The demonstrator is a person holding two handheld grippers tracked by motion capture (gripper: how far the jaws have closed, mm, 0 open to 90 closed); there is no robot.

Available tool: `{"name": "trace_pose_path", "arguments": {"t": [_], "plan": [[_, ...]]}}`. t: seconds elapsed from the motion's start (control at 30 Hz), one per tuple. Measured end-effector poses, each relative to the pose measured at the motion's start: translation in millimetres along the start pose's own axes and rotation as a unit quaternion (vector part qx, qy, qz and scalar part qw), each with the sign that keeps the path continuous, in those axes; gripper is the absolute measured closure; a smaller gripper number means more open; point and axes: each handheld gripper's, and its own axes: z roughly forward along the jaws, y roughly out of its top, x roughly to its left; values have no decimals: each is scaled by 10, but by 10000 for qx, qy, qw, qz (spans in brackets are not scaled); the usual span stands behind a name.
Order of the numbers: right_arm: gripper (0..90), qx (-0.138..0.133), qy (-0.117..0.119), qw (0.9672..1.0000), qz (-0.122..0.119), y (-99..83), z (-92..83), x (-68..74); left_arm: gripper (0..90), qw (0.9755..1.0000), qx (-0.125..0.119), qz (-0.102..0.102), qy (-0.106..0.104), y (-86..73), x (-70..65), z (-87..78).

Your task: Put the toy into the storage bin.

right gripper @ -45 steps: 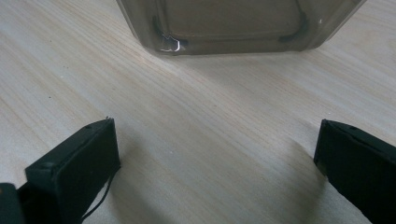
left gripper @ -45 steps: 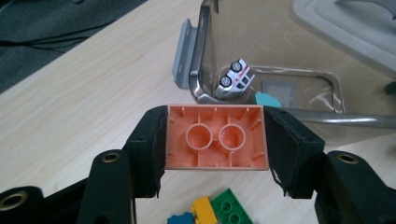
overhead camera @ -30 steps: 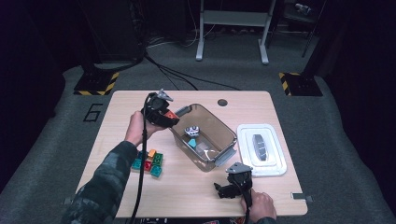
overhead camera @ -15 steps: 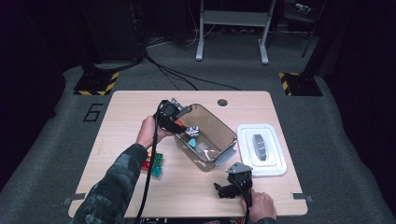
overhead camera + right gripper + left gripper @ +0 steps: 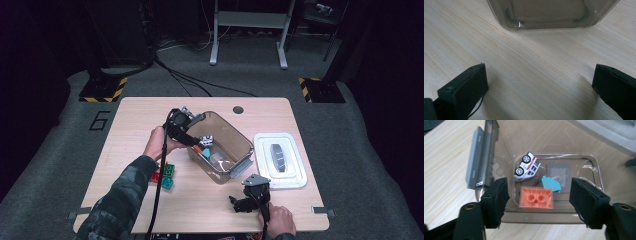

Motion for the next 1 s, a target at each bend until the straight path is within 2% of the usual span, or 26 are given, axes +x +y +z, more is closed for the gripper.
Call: {"name": "trace_pose_path", "arguments": {"t": [0.23, 0.37, 0.53, 0.63, 0.8, 0.9, 0.97, 1.0], "plan": [[0, -1, -1, 10000, 1, 0, 0, 0, 154, 9995, -277, -71, 152, -91, -18, -276], [0, -1, -2, 10000, 0, 0, 0, 0, 151, 9989, -379, -51, 269, -219, 7, -430], [0, 1, -1, 10000, 2, 0, 0, 0, 141, 9982, -393, -165, 415, -444, 72, -538], [0, 1, -1, 10000, 3, 0, 0, 1, 138, 9975, -413, -325, 469, -593, 122, -560], [0, 0, 0, 10000, 1, 0, 0, 0, 139, 9969, -337, -473, 526, -818, 220, -596], [0, 1, 0, 10000, 4, 0, 0, 1, 138, 9956, -335, -638, 601, -980, 272, -609], [0, 0, -1, 10000, 3, 0, 0, 1, 138, 9931, -408, -871, 671, -1138, 302, -603], [0, 0, 0, 10000, 2, 0, 0, 1, 139, 9929, -367, -916, 669, -1195, 316, -605]]}}
